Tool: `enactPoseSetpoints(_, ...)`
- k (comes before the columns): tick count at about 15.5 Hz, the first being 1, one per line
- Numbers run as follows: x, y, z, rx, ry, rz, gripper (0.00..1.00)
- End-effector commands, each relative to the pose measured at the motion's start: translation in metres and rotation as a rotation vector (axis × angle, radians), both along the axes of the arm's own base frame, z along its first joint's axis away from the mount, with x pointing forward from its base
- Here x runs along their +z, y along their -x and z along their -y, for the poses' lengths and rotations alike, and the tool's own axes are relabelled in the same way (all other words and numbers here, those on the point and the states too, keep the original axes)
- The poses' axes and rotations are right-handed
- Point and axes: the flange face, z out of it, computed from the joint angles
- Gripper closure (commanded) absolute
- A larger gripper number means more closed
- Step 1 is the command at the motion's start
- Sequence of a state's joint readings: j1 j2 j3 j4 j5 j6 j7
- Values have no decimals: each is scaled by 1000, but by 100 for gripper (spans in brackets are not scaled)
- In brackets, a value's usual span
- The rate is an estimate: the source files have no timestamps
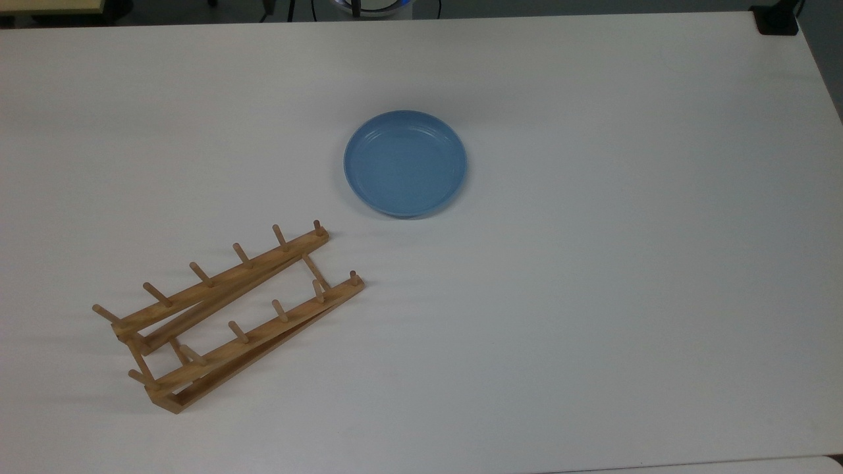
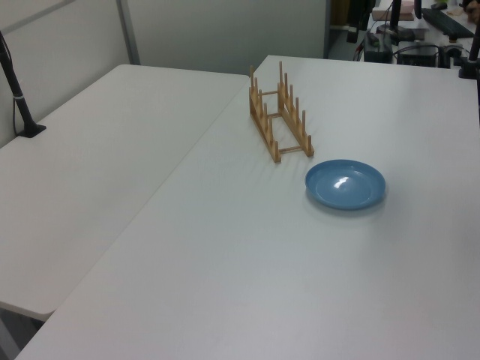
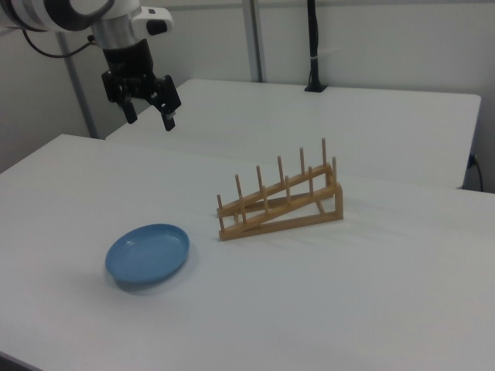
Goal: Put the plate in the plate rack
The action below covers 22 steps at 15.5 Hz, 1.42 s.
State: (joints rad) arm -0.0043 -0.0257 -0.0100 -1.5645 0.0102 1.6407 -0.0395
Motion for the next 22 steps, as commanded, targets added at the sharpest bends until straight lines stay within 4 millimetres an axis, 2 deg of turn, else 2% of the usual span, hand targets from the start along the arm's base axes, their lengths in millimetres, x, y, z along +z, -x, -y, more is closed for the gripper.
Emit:
enactPoseSetpoints(1, -13, 5, 3, 235, 33, -29, 0)
enactPoseSetpoints(4, -16, 9, 5, 368, 46, -60, 0)
enactPoseSetpoints(6, -23, 12, 9, 377, 59, -104, 0)
enactPoseSetpoints(8, -55, 13, 16, 375, 62, -154, 0)
enactPoseSetpoints(9, -66, 9, 17, 378, 68, -143, 0)
enactPoseSetpoints(11, -101, 4, 16, 369, 72, -111, 0)
enactPoseSetpoints(13, -130, 6, 15, 370, 69, -114, 0)
enactPoseSetpoints(22, -247, -16, 8, 387, 55, -152, 0)
